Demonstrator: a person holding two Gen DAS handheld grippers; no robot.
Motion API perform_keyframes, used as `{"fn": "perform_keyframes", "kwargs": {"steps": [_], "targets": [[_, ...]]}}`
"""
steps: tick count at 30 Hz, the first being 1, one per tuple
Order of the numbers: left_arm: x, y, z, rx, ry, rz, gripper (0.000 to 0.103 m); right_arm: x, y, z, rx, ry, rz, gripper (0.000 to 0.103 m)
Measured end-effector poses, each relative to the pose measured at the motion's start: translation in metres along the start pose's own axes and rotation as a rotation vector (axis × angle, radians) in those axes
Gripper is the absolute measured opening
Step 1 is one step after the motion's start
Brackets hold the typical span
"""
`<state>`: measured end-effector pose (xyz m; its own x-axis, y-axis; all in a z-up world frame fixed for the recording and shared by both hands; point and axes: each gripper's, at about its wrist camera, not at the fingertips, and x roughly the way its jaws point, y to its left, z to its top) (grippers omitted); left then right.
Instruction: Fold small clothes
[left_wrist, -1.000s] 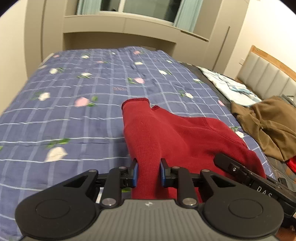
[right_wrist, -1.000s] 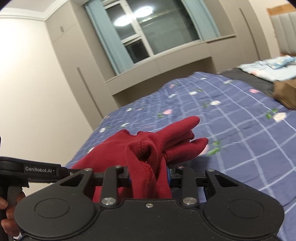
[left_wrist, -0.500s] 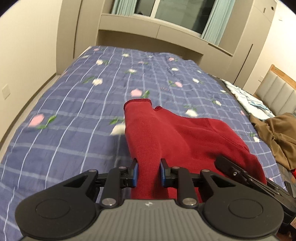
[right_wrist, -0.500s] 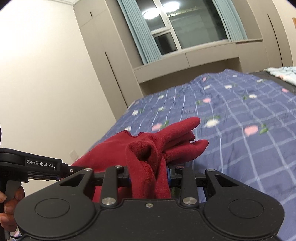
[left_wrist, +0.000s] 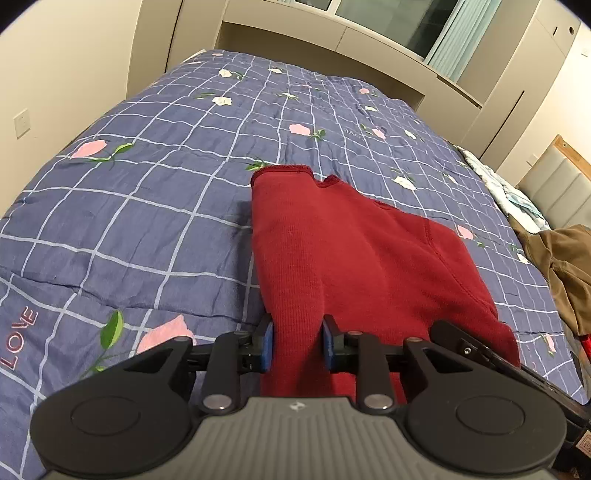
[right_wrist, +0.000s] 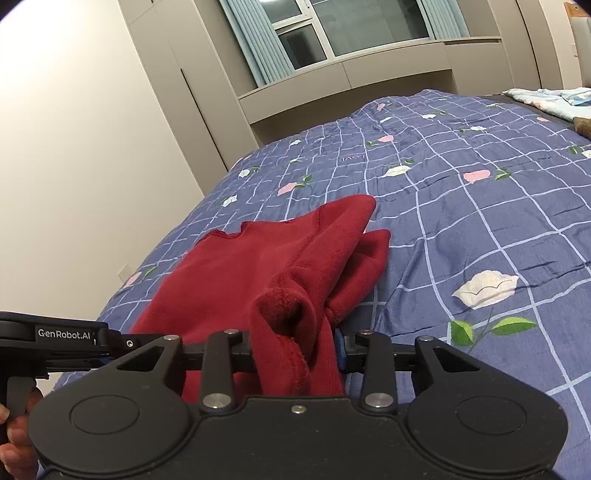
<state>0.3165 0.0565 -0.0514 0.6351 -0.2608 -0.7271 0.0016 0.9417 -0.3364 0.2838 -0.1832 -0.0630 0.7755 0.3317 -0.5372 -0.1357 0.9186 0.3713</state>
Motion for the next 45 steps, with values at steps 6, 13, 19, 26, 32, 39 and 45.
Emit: {"fn": "perform_keyframes", "kwargs": {"steps": [6, 13, 19, 26, 32, 39, 45], "targets": [[0.000, 0.001, -0.001, -0.013, 0.001, 0.004, 0.034, 0.000, 0.001, -0.001, -0.007, 0.005, -0.017, 0.049], [-0.010, 0.001, 0.001, -0.033, -0.004, 0.031, 0.050, -0.010, 0.001, 0.005, -0.007, -0.008, -0.044, 0.070], [-0.031, -0.003, 0.004, -0.022, -0.050, 0.053, 0.069, -0.033, 0.012, 0.013, -0.043, -0.075, -0.035, 0.087], [-0.064, -0.013, 0.007, -0.006, -0.122, 0.061, 0.090, -0.066, 0.029, 0.022, -0.104, -0.156, -0.021, 0.102], [-0.089, -0.020, 0.001, 0.006, -0.176, 0.081, 0.102, -0.091, 0.042, 0.025, -0.156, -0.200, -0.026, 0.102], [-0.113, -0.026, -0.012, 0.040, -0.220, 0.114, 0.102, -0.116, 0.049, 0.021, -0.183, -0.249, -0.027, 0.102], [-0.137, -0.029, -0.028, 0.066, -0.258, 0.124, 0.102, -0.137, 0.053, 0.012, -0.206, -0.280, -0.023, 0.102]]}}
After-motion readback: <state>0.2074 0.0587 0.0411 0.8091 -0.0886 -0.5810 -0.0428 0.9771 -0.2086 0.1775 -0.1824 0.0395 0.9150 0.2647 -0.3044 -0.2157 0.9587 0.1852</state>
